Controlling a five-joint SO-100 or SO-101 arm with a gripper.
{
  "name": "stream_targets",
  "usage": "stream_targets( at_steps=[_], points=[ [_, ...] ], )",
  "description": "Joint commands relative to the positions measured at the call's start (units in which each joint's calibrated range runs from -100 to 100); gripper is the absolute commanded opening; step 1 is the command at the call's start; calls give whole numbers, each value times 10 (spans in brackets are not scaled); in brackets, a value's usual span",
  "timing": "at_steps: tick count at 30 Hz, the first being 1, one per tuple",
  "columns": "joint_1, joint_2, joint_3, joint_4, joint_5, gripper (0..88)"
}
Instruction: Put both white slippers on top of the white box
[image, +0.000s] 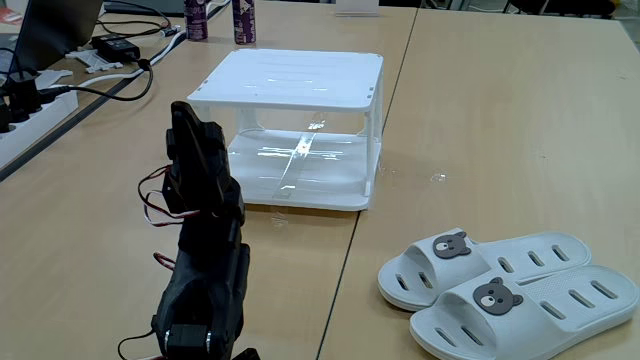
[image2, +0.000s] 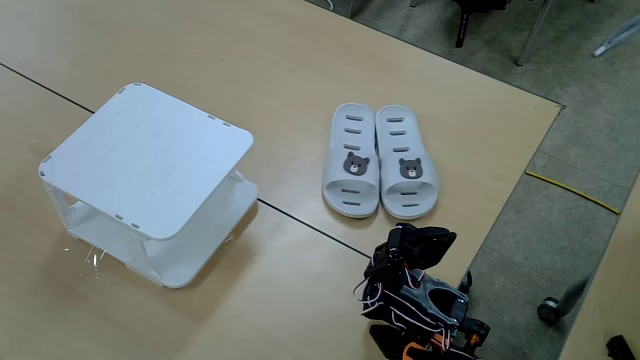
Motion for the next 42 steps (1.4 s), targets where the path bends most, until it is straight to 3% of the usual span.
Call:
stream_targets(
  at_steps=[1, 35, 42],
  points=[
    [-2, 2, 2, -3, 4, 7],
    [-1, 8, 2, -3, 4, 7],
    [0, 241, 7, -3, 4, 7]
  ],
)
